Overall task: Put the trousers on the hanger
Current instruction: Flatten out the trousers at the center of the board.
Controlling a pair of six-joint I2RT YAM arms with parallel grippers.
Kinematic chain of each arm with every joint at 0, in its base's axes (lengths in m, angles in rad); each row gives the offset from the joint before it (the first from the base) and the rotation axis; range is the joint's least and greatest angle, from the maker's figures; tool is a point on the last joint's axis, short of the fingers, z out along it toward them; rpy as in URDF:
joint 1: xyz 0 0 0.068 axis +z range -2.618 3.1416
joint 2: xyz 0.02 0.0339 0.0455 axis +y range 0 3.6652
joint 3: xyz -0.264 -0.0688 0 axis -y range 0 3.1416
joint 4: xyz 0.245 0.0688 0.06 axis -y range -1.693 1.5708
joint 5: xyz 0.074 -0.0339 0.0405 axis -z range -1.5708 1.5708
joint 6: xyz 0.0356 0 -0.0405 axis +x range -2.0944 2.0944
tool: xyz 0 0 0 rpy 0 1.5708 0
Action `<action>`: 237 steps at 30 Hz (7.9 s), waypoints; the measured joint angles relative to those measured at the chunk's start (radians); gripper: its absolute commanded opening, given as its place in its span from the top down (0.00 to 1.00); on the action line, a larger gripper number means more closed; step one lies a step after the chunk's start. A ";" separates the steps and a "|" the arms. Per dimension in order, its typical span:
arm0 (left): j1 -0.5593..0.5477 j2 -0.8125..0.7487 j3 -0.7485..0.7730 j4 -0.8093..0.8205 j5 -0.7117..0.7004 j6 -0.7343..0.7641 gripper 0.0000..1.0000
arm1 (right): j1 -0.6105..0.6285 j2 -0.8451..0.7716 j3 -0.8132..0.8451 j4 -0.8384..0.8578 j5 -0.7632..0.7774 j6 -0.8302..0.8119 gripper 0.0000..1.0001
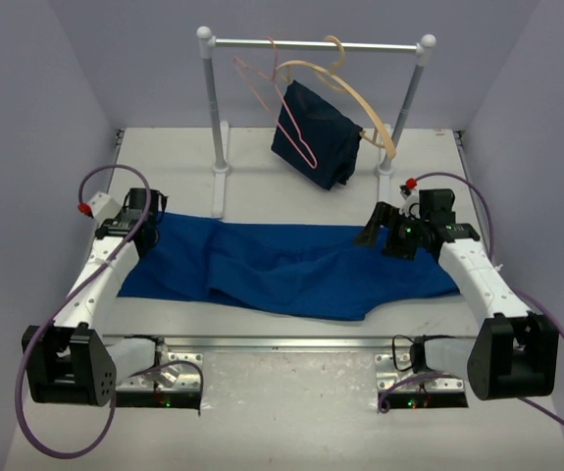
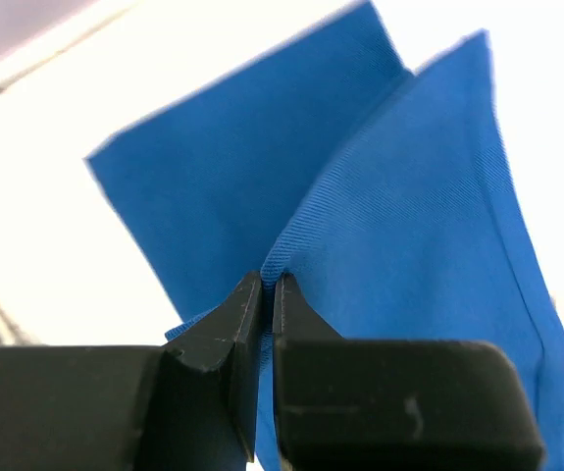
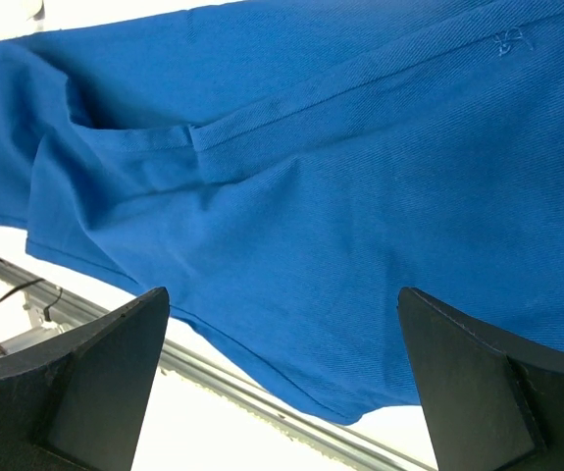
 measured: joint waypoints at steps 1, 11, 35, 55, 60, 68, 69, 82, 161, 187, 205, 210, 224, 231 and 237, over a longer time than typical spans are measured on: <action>0.023 0.001 0.007 -0.012 -0.008 -0.001 1.00 | 0.000 0.000 0.000 0.000 0.002 0.000 0.01; 0.185 -0.015 0.092 -0.040 -0.061 0.006 0.99 | 0.000 0.000 -0.001 0.009 0.012 0.000 0.01; 0.214 -0.019 0.061 0.088 0.228 0.083 0.00 | 0.049 0.041 0.000 0.006 0.049 -0.010 0.02; 0.026 0.434 -0.045 0.085 0.285 -0.330 0.00 | 0.671 0.301 -0.095 0.122 0.669 0.233 0.02; 0.178 0.399 -0.081 0.100 0.288 -0.337 0.00 | 0.774 0.309 -0.083 0.129 0.672 0.268 0.02; 0.262 0.342 -0.106 0.131 0.347 -0.156 0.00 | 0.807 0.263 0.051 0.015 0.586 0.227 0.02; 0.257 0.324 -0.104 0.134 0.361 -0.129 0.00 | 0.807 0.247 0.090 0.008 0.584 0.200 0.02; 0.237 -0.115 -0.014 0.098 0.464 0.121 0.00 | 0.677 0.694 0.564 -0.032 0.334 -0.271 0.42; 0.137 0.237 0.095 0.166 0.354 0.103 0.00 | 0.654 0.841 0.571 0.132 0.407 -0.428 0.50; 0.113 0.680 0.289 0.069 0.268 -0.070 0.14 | 0.650 0.136 0.045 0.180 0.353 -0.131 0.41; 0.041 0.712 0.301 0.051 0.241 -0.139 0.65 | 0.650 0.125 0.042 0.193 0.352 -0.126 0.41; 0.041 0.712 0.301 0.051 0.238 -0.141 0.92 | 0.650 0.125 0.042 0.193 0.352 -0.123 0.41; 0.041 0.643 0.371 -0.054 0.144 -0.115 0.96 | 0.650 0.135 0.042 0.192 0.348 -0.123 0.41; 0.041 0.651 0.483 -0.076 0.099 -0.052 0.91 | 0.650 0.157 0.042 0.192 0.339 -0.122 0.41; 0.041 0.717 0.512 -0.067 0.060 -0.010 0.29 | 0.650 0.171 0.042 0.193 0.333 -0.120 0.41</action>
